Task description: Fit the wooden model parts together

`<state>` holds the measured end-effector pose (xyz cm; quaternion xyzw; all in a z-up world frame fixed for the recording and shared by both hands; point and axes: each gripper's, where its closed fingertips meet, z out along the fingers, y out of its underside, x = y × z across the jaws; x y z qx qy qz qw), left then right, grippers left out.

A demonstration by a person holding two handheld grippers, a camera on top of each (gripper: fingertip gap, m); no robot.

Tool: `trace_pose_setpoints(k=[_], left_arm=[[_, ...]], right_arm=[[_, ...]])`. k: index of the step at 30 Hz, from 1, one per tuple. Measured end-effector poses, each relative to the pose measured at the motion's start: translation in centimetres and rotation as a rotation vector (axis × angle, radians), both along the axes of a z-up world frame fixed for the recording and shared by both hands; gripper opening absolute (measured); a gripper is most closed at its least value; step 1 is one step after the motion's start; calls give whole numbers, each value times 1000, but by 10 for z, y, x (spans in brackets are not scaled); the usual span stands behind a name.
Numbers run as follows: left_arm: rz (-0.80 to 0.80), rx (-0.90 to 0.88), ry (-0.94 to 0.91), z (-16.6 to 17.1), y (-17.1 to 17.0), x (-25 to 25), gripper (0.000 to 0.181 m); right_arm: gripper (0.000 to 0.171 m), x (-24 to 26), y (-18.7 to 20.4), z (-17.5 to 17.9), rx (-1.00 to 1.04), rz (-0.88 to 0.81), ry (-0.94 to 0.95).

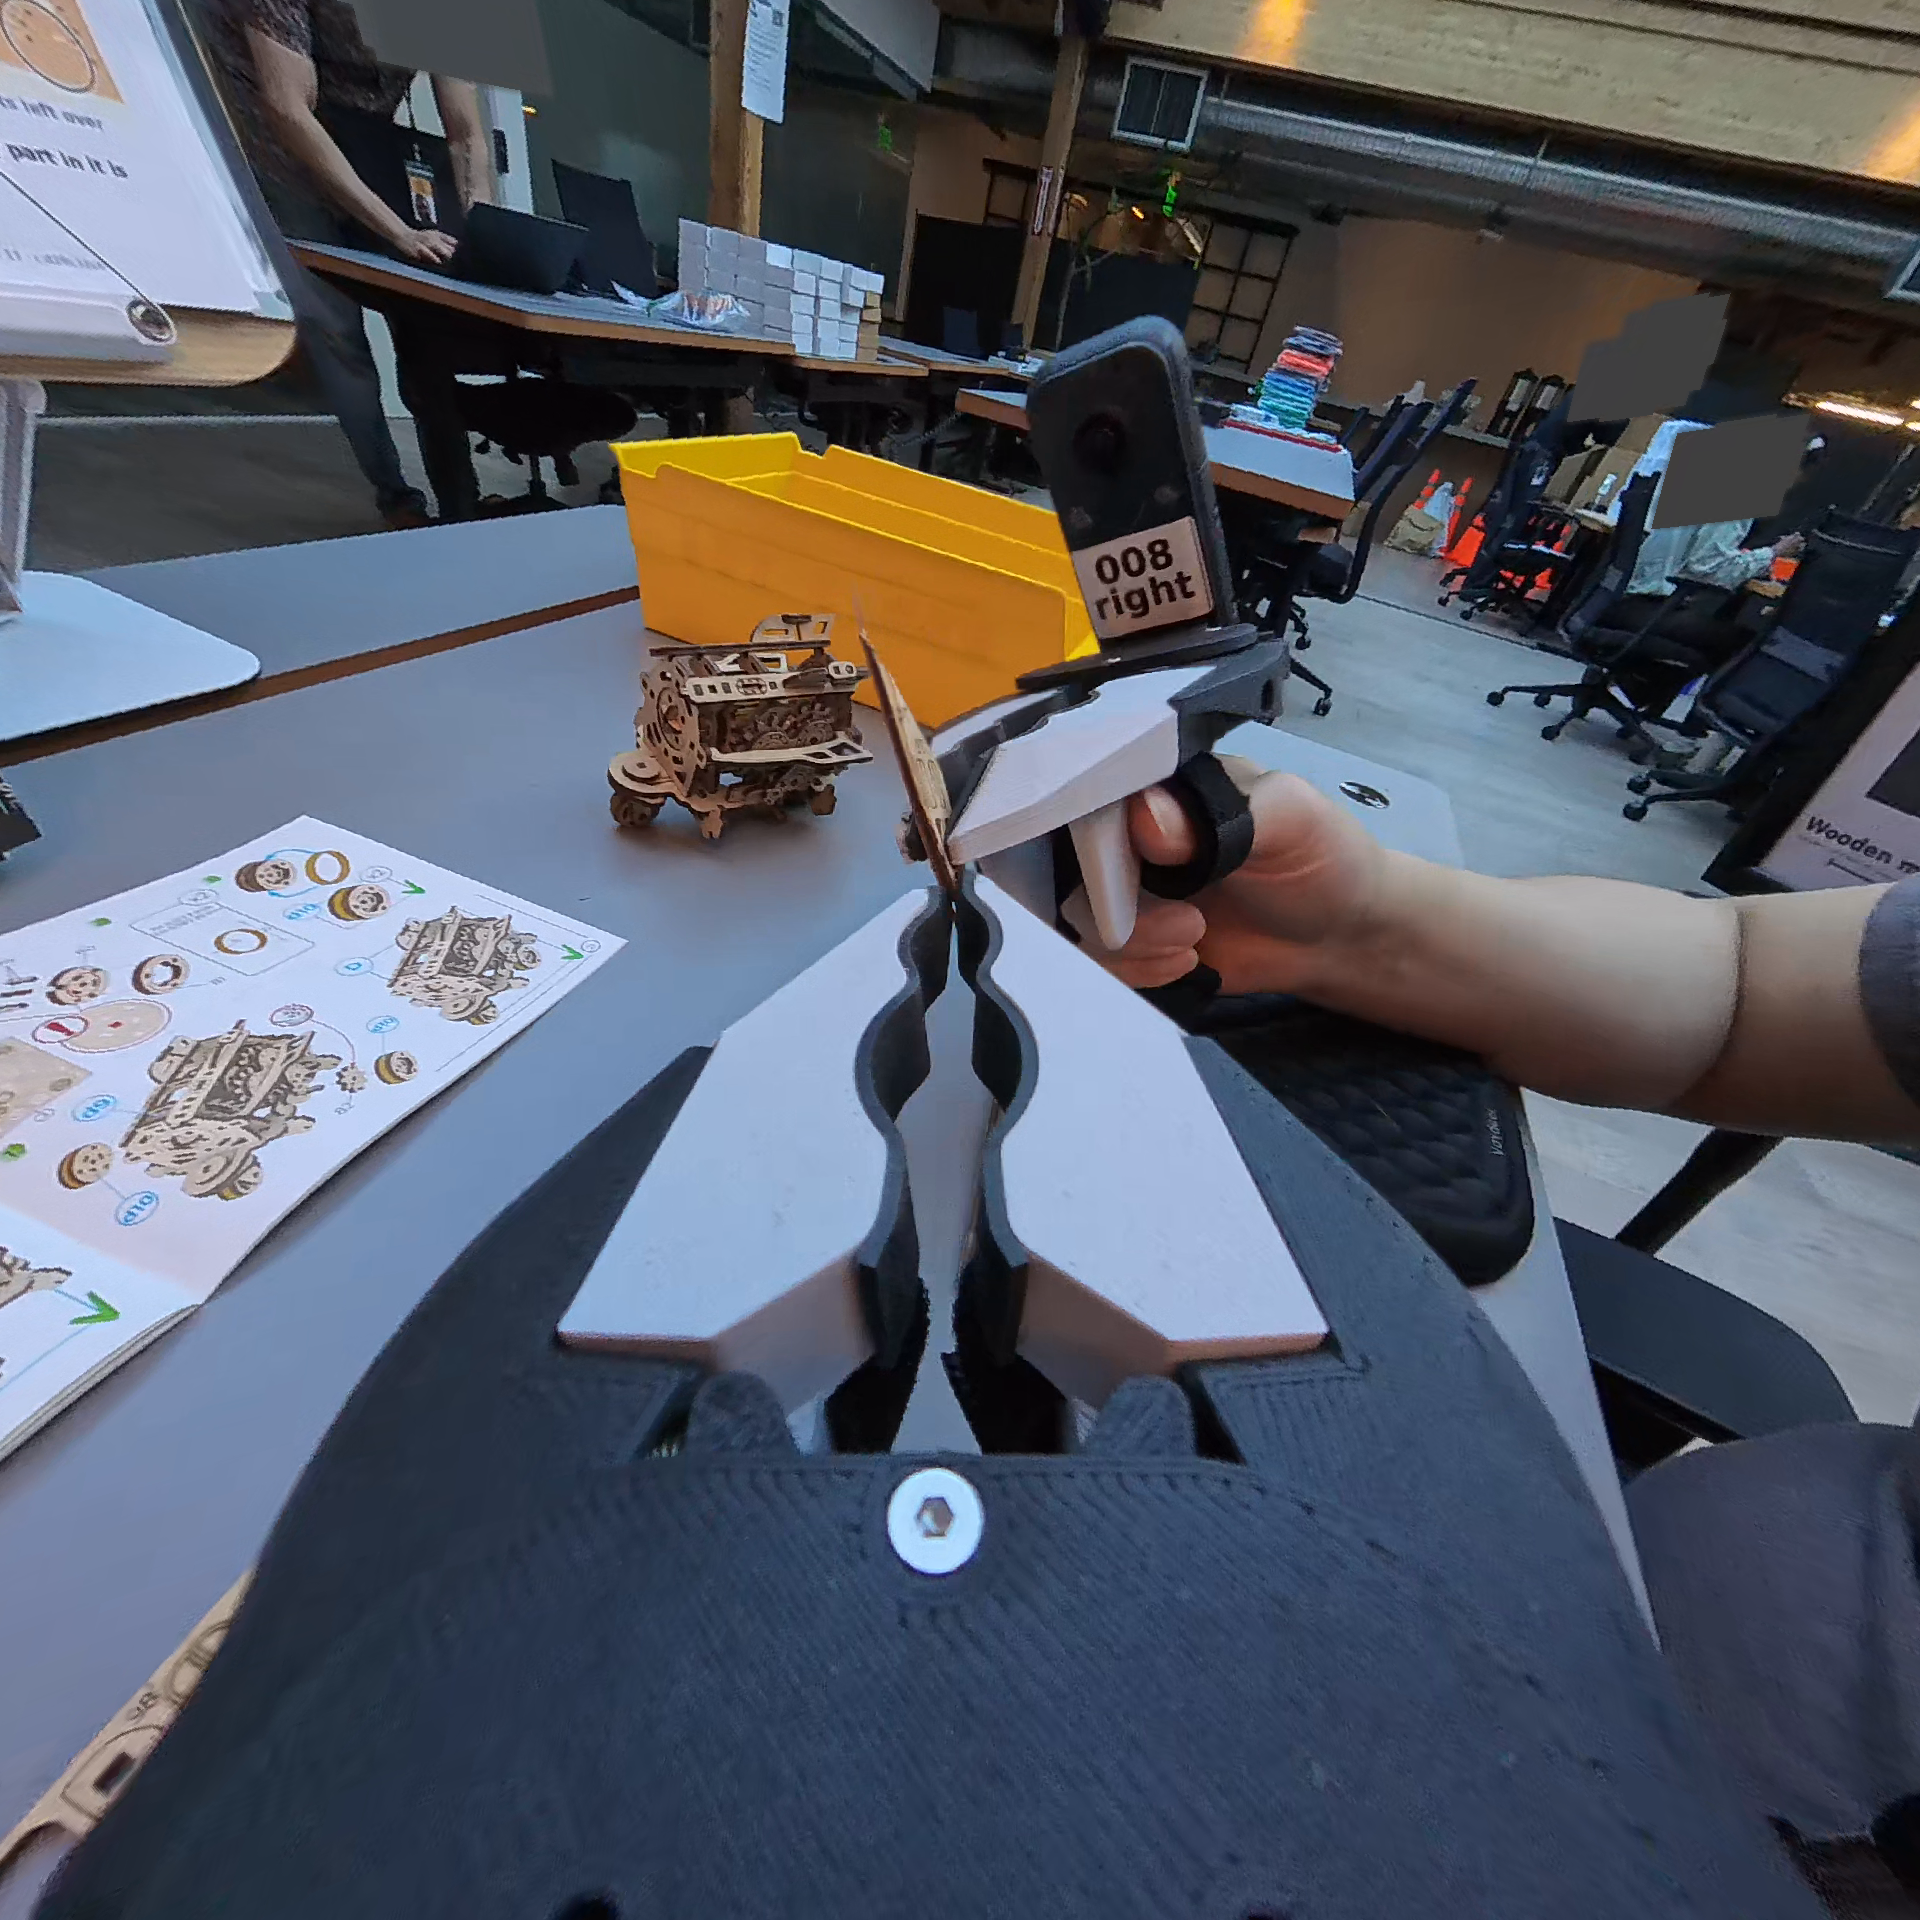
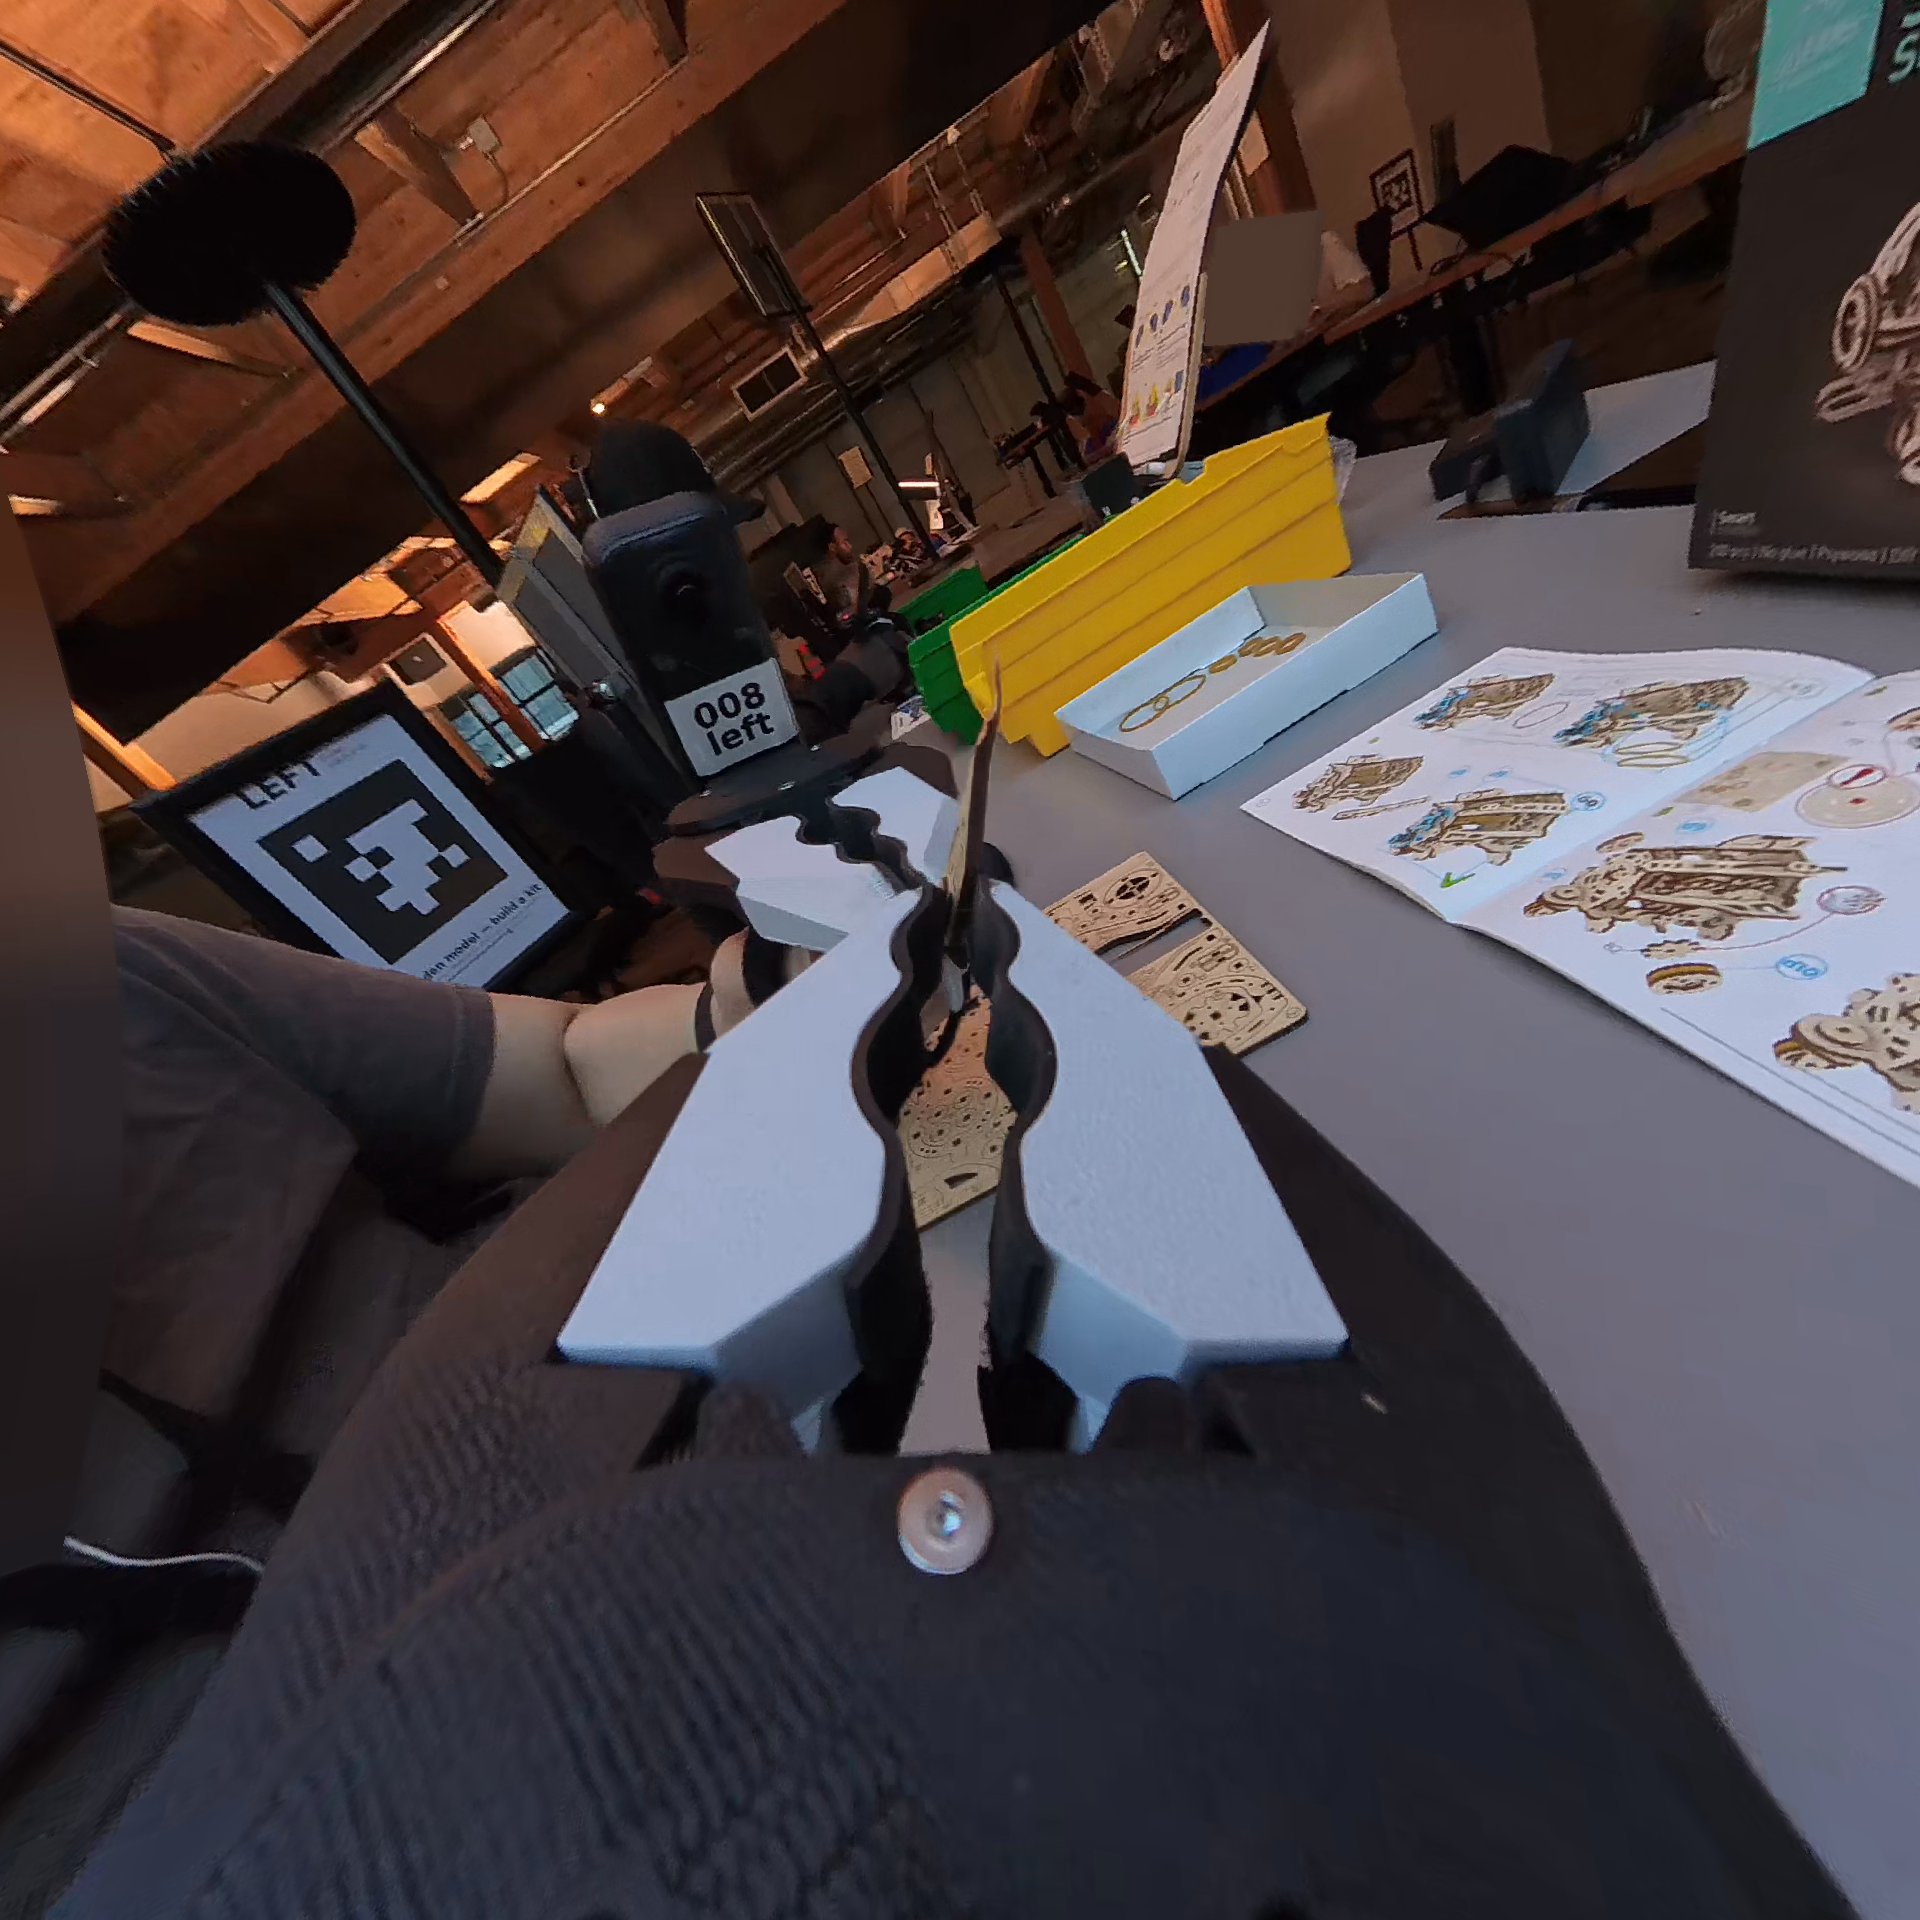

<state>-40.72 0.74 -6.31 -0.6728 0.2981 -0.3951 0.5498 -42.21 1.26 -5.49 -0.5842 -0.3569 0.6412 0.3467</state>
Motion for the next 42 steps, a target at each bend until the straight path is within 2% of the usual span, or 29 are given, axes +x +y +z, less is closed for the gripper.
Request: trace_pose_setpoints(k=[5, 11, 23, 30, 39, 40, 41, 42], left_arm=[[11, -2, -19, -1, 4, -2, 0], [-27, -19, -96, 7, 1, 1, 0], [-39, -90, -167, 8, 0, 2, 0], [-24, -77, -191, 11, 1, 3, 0], [-16, -2, -157, 17, -8, 8, 0], [-27, 9, -154, 18, -11, 10, 0], [-118, 50, -177, 26, -24, 18, 0], [-199, 79, -203, 35, -40, 29, 0]], right_arm=[[4, -2, 3, 0, 151, -97, -33], [5, 2, 1, 9, 59, -16, 61], [7, 3, 4, 9, 118, -59, 52], [4, 4, 4, 14, 38, -33, 102], [4, 6, -3, 19, 192, -44, 74], [3, 6, -4, 19, 209, -47, 66], [0, 5, 4, 14, 198, -99, 31], [0, 1, 14, -9, 265, -152, -88]])
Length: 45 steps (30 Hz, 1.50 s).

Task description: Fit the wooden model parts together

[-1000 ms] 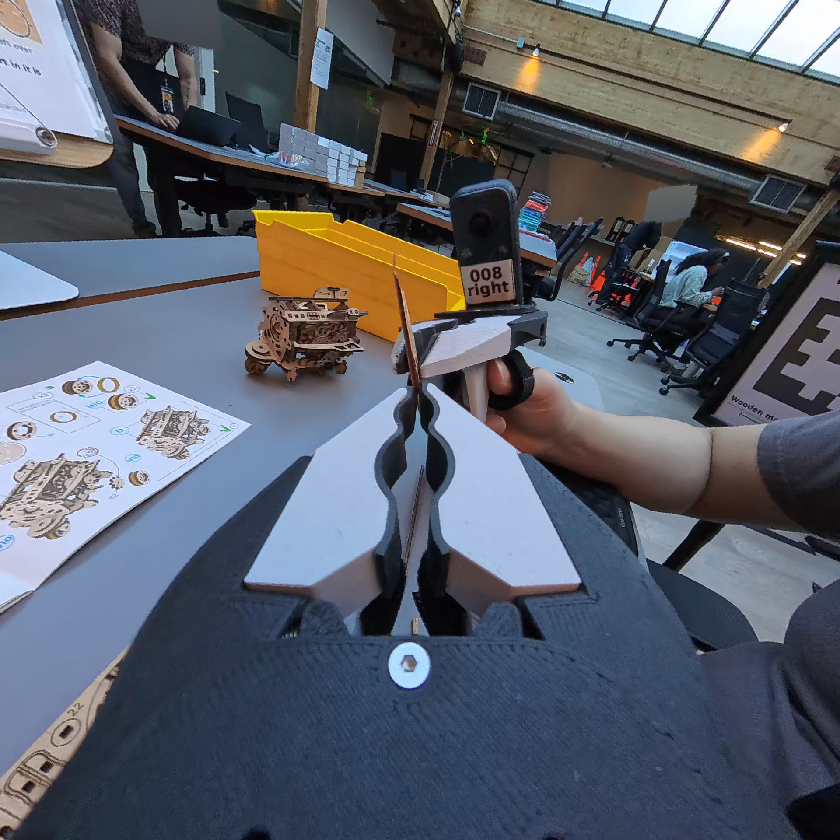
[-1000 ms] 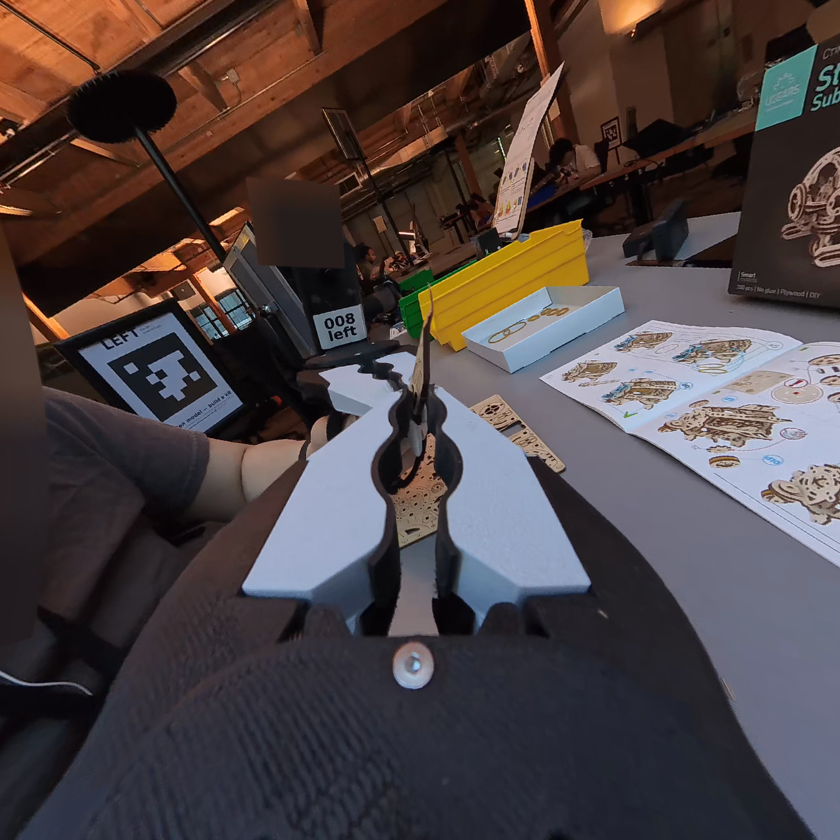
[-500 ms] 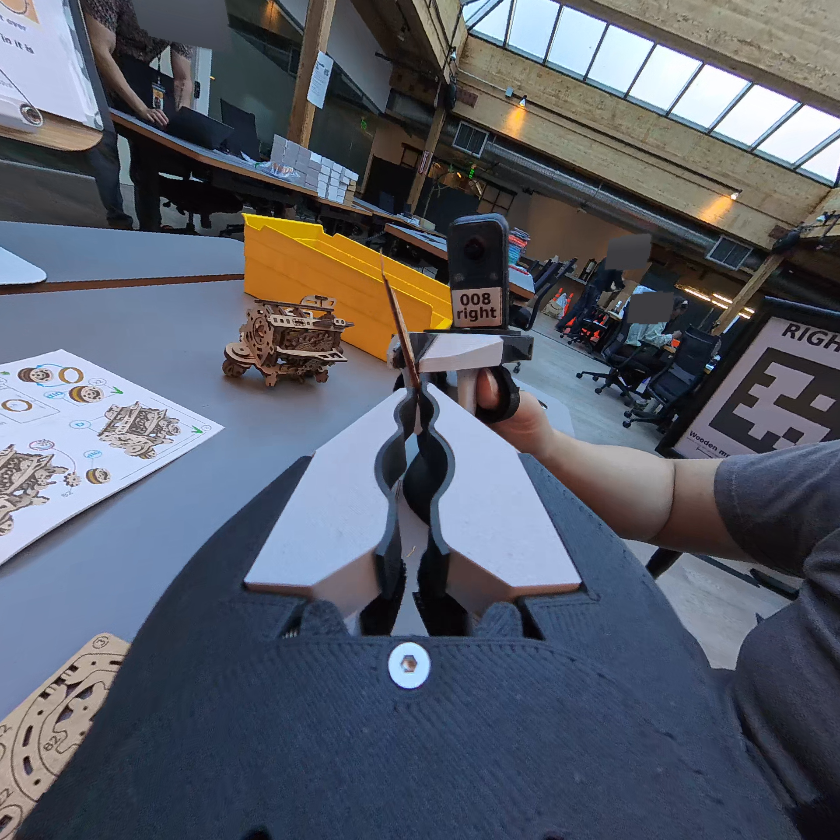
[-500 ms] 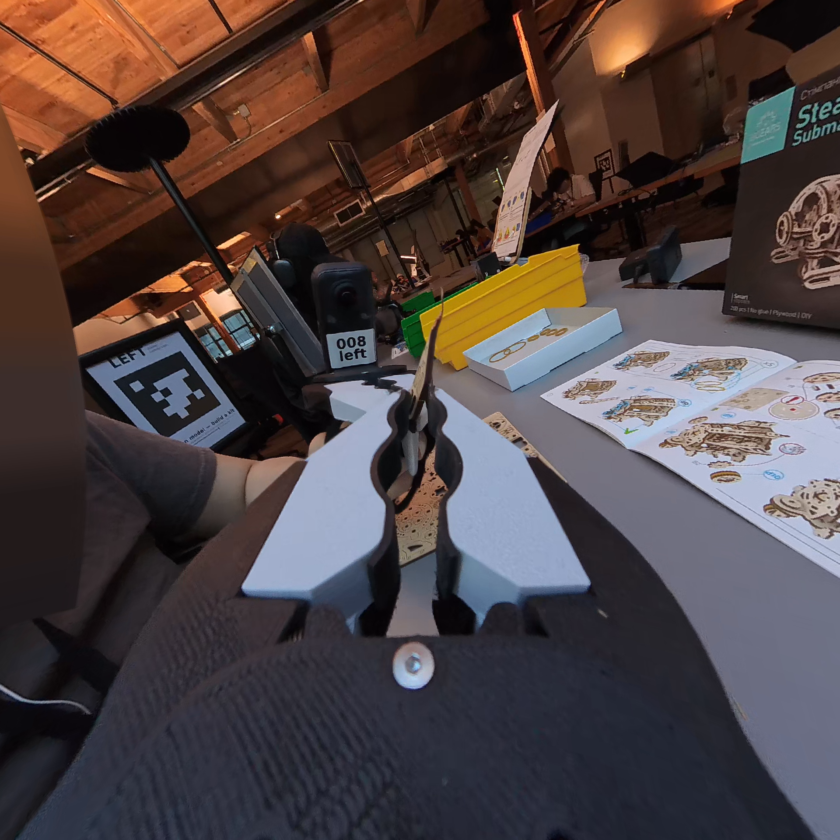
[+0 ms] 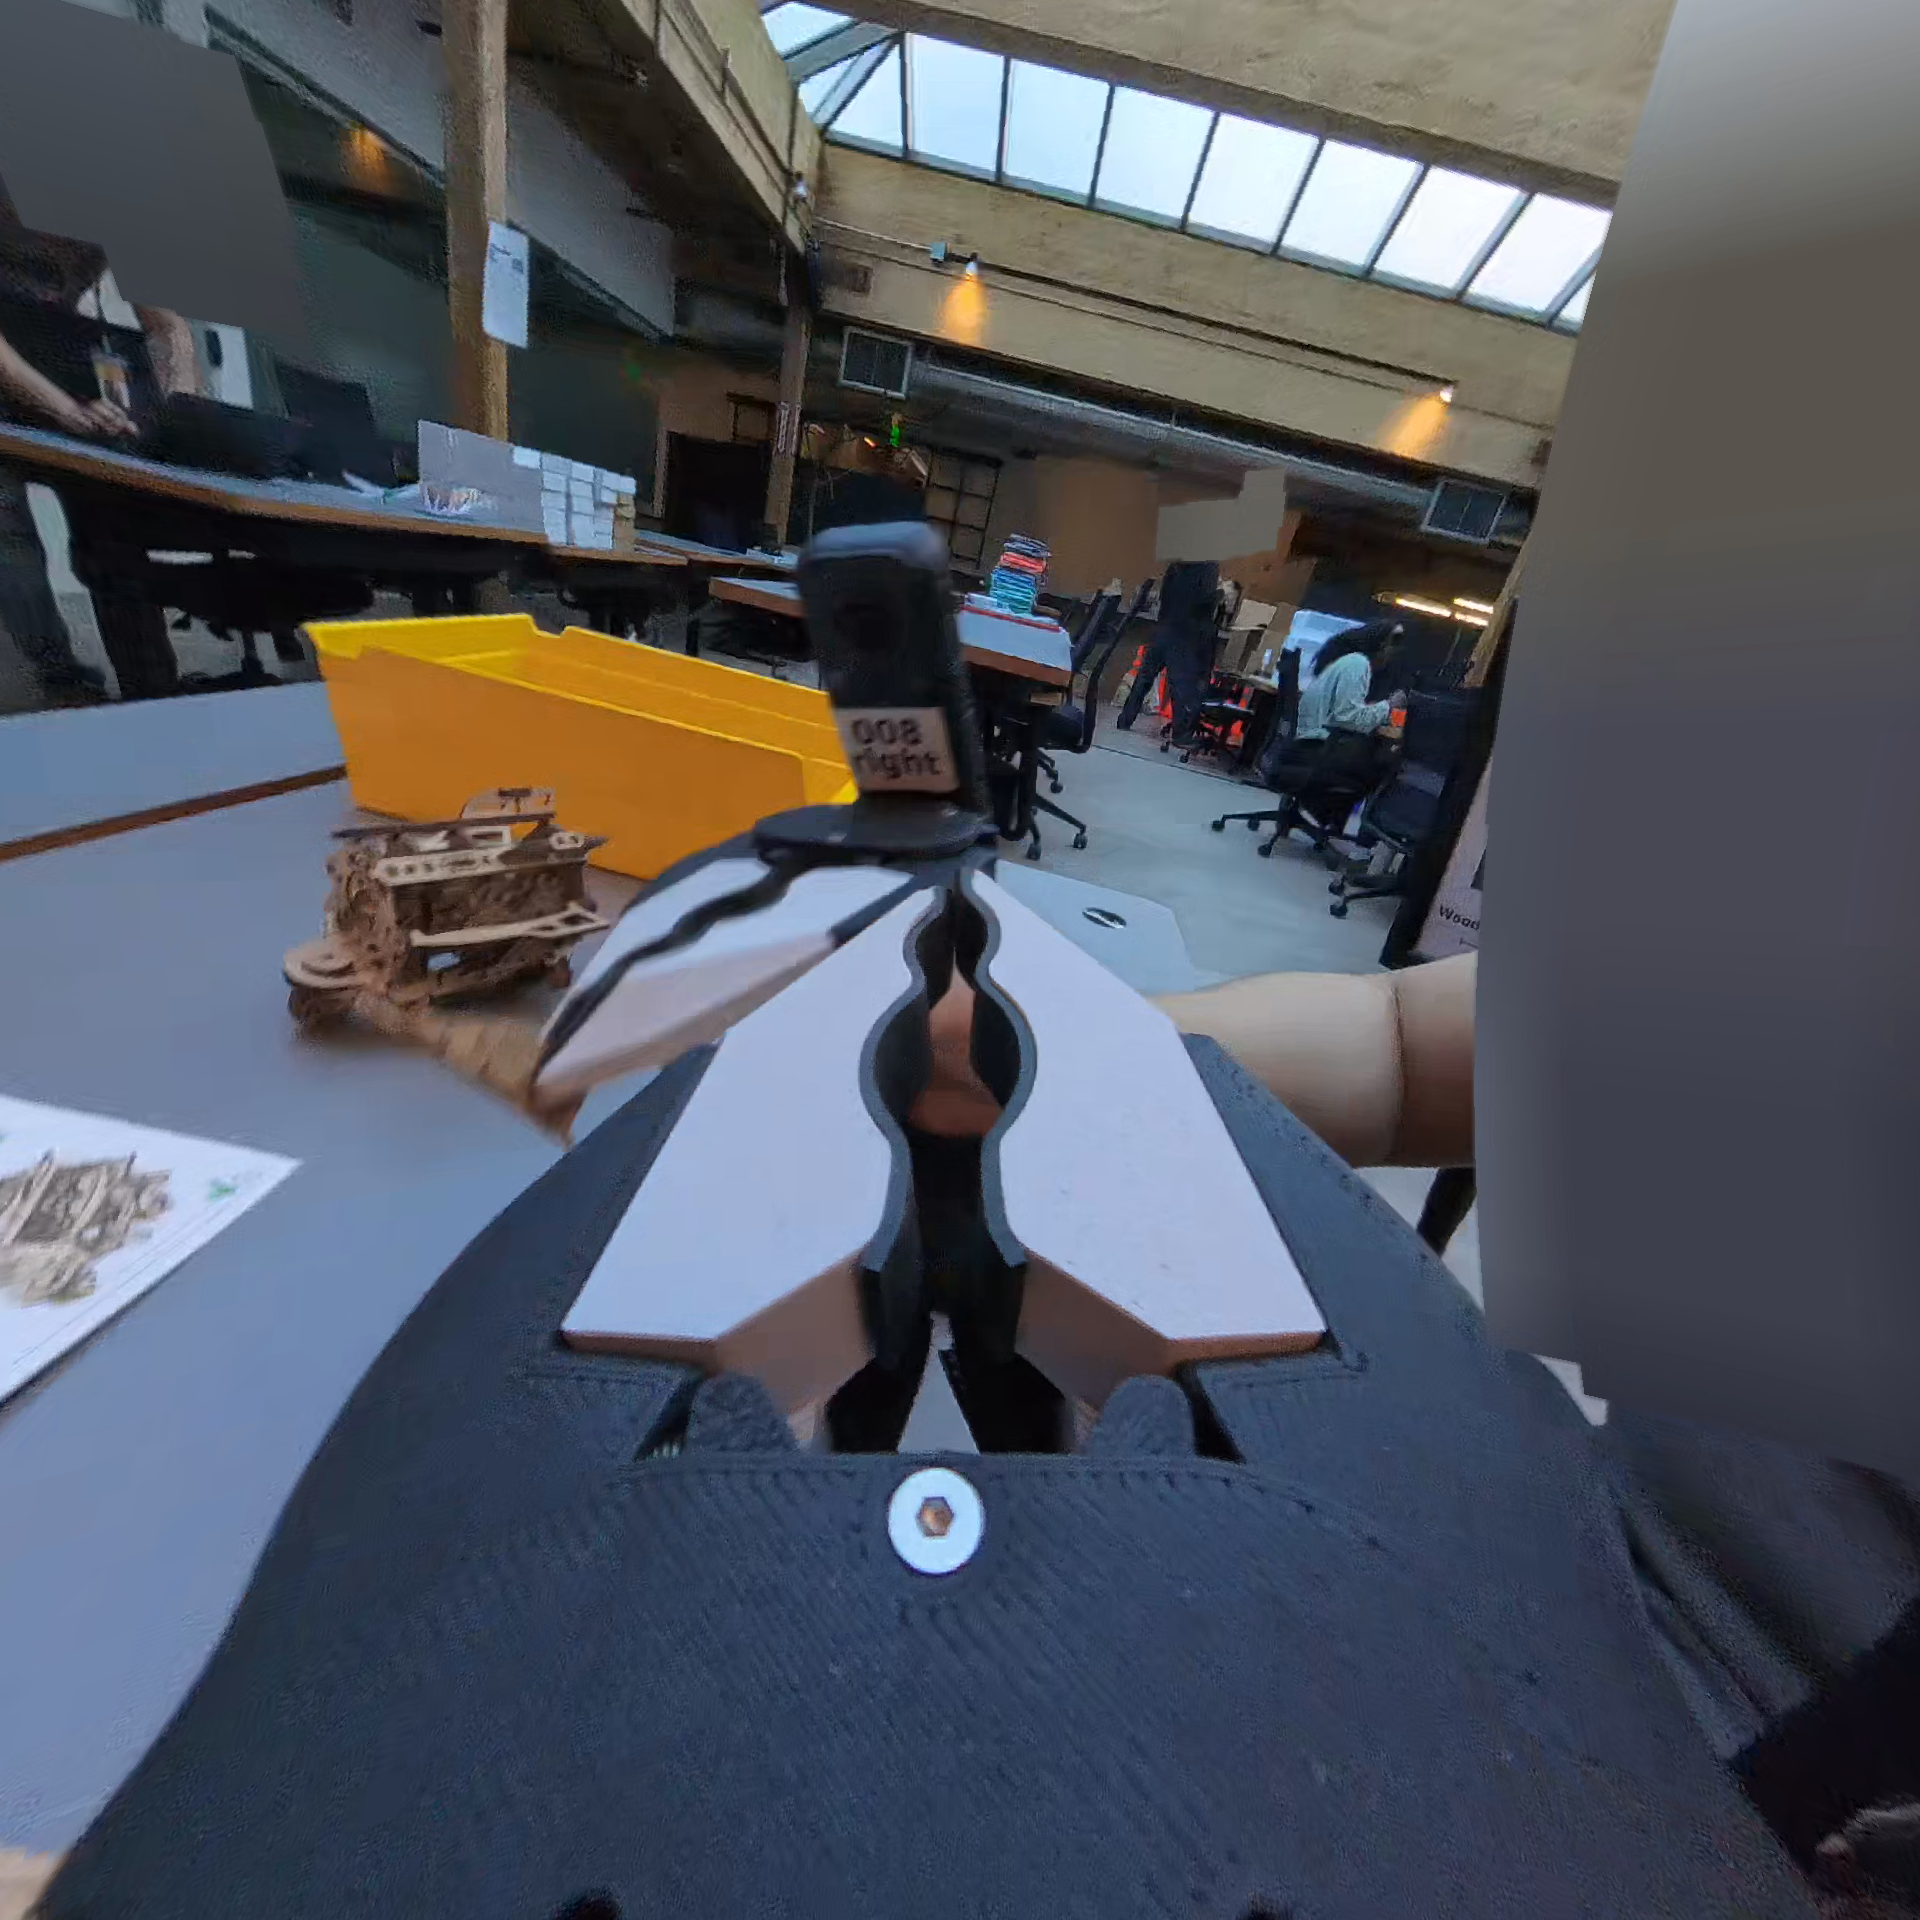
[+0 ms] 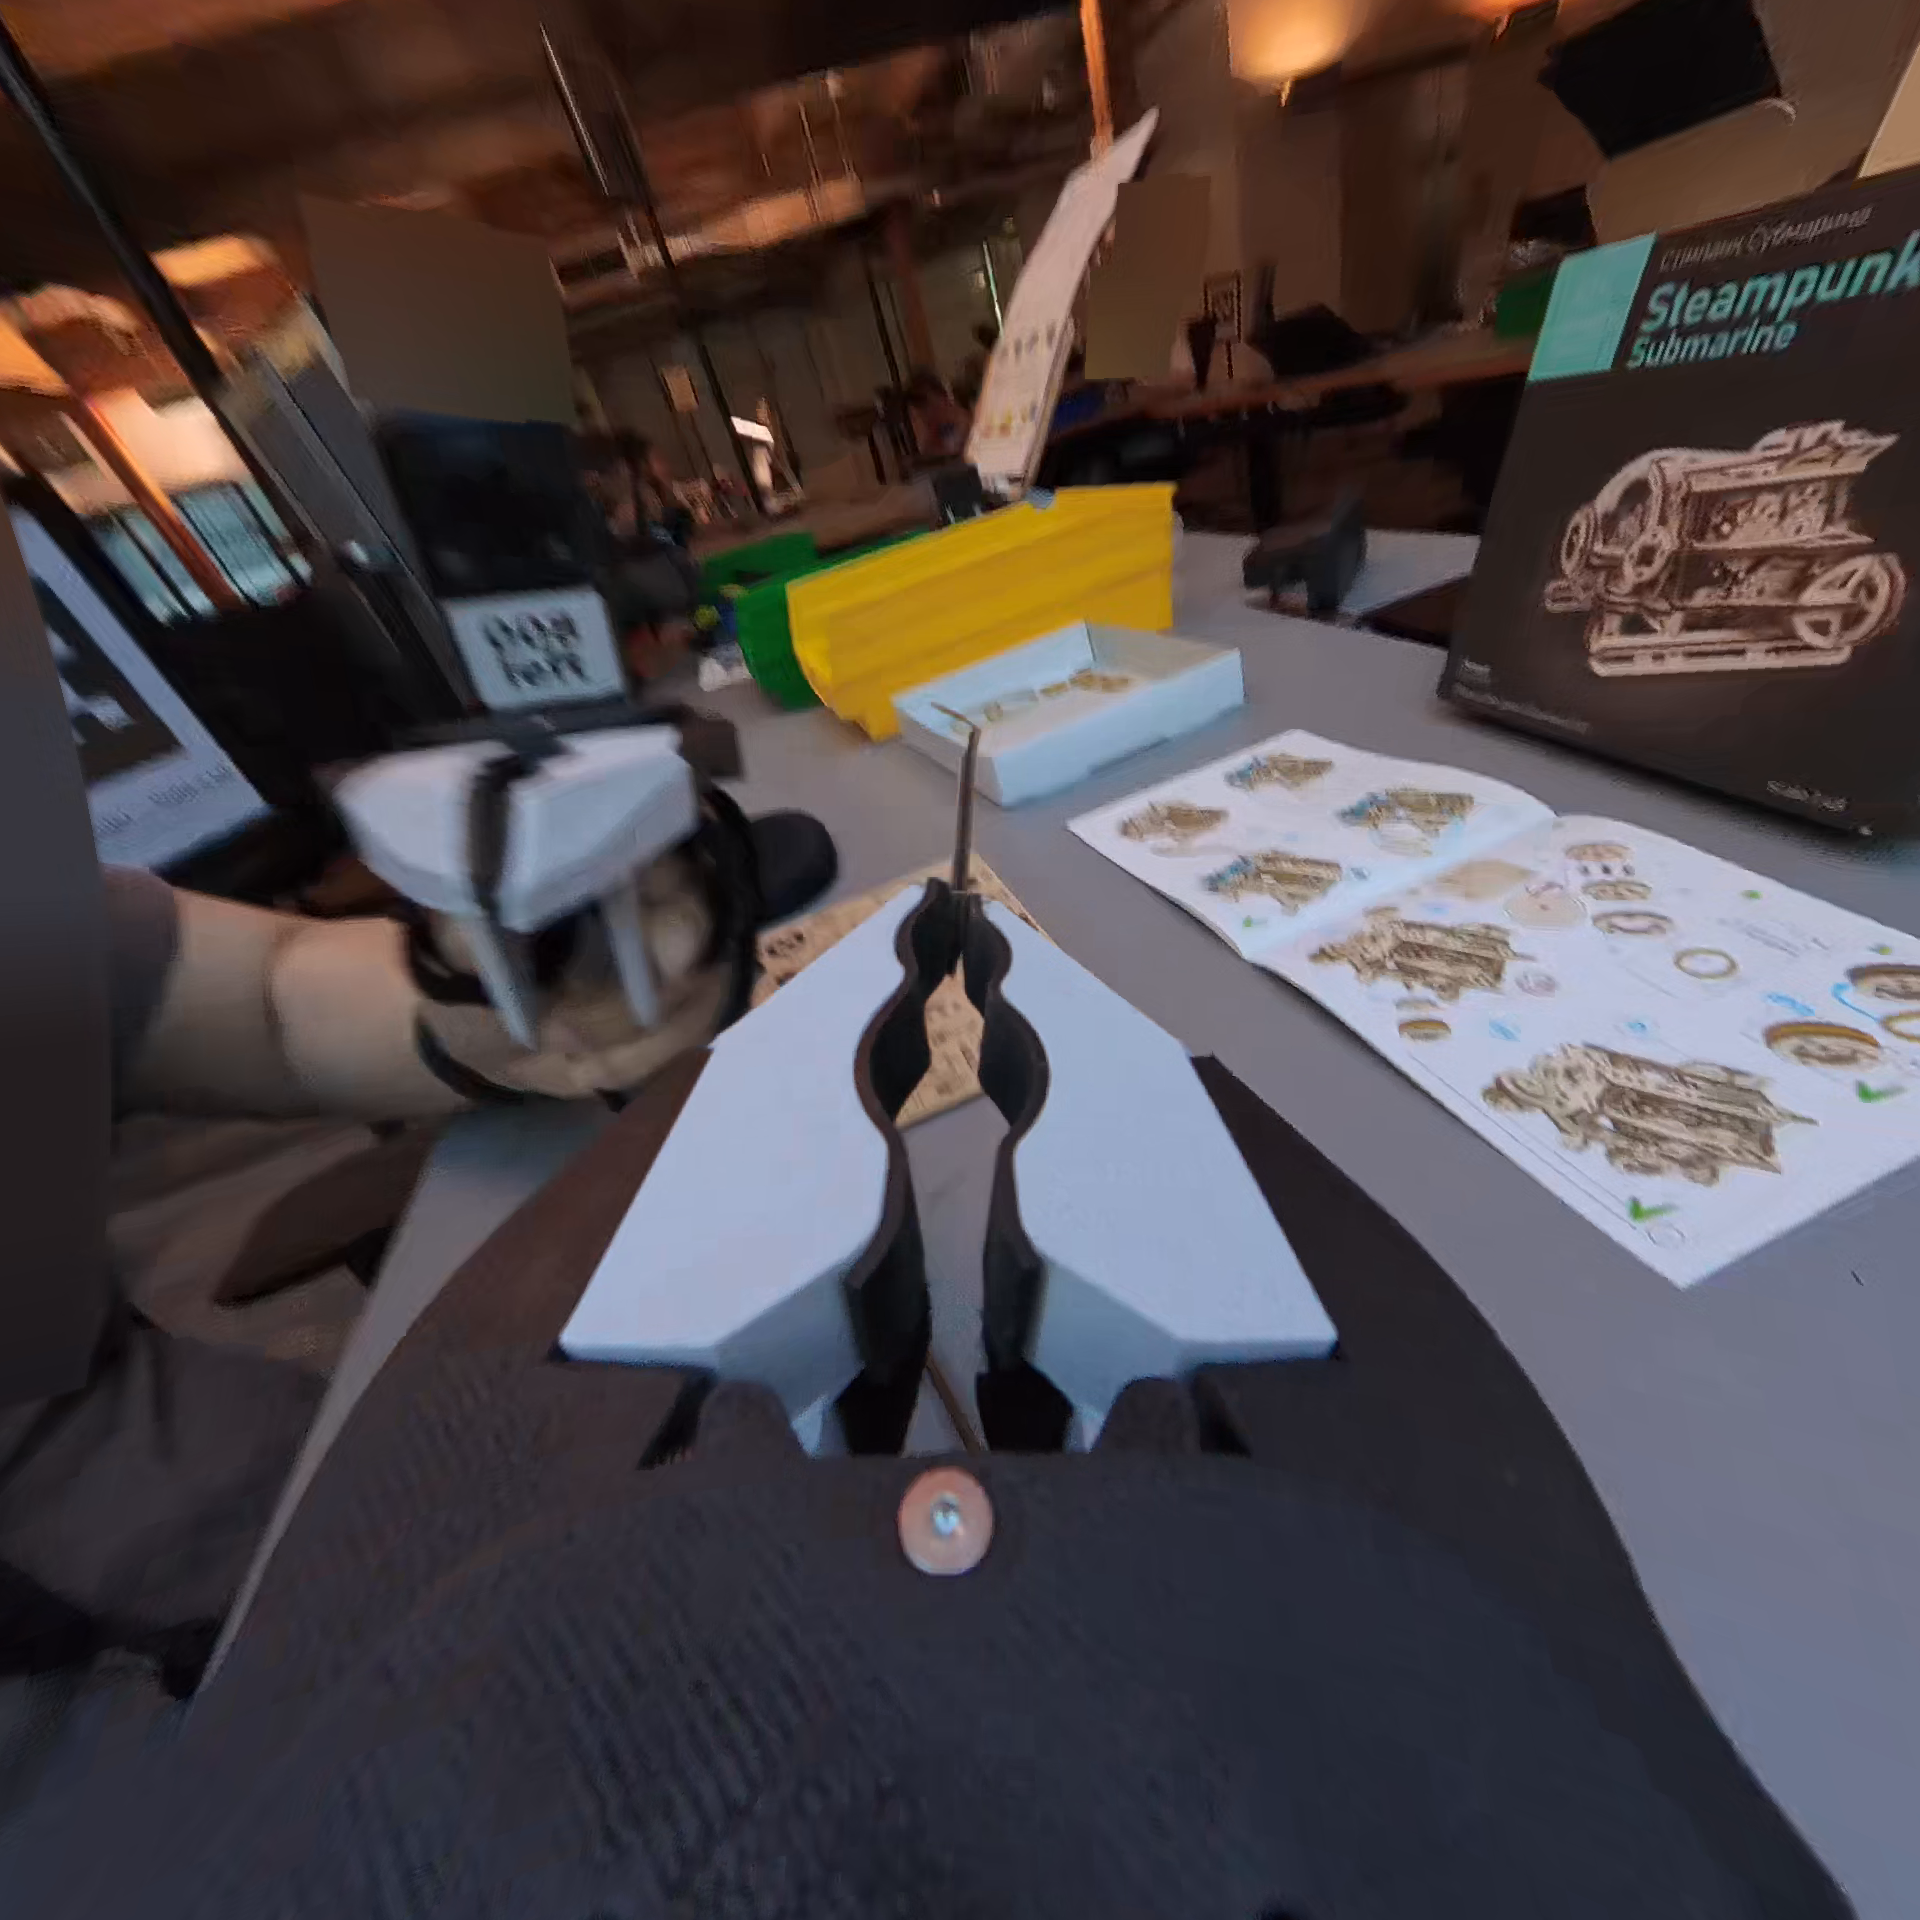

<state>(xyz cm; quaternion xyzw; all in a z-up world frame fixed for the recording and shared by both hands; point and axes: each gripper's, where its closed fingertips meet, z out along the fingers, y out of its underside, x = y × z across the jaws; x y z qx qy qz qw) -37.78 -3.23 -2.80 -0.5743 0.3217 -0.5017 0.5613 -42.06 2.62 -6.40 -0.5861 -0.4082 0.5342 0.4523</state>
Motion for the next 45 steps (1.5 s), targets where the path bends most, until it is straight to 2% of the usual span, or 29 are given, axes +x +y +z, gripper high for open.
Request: trace_pose_setpoints(k=[1, 2, 3, 5, 7, 11, 14, 18, 20, 23, 24, 25, 34, 45], left_arm=[[23, 28, 15, 3, -3, 9, 0], [107, 80, 71, -2, 2, 12, 0], [180, 112, 133, -9, 9, 11, 0], [194, 115, 142, -15, 12, 2, 0], [198, 51, 55, -12, 19, -16, 0], [303, -146, -59, -12, 56, -56, 0], [201, -293, -129, -20, 61, -57, 0], [88, -451, -180, -32, 64, -48, 28], [36, -483, -212, -32, 62, -46, 29], [-8, -495, -196, -35, 59, -41, 25], [-21, -492, -178, -37, 57, -38, 9], [-35, -488, -164, -38, 55, -36, 1], [35, -500, -87, -51, 60, -37, 0], [126, -519, 15, -70, 62, -33, 0]], right_arm=[[0, -5, -7, -9, -12, 45, -35], [0, -8, -17, 2, -59, 110, 33], [0, -8, -13, 6, -66, 89, 47], [1, 1, 4, 6, -43, -12, 28], [0, 9, 11, 8, -101, -14, 60], [0, 13, 10, 18, -298, 101, 192], [1, 9, 3, 16, -403, 179, 207], [0, 4, -4, 10, -495, 252, 196], [0, 1, -6, 6, -495, 255, 167], [0, -3, -11, -2, -487, 270, 110], [0, -4, -12, -5, -490, 272, 96], [0, -5, -12, -9, -491, 265, 74], [3, -7, -7, -26, -324, 164, -113], [2, -4, -3, -46, -450, 166, -186]])
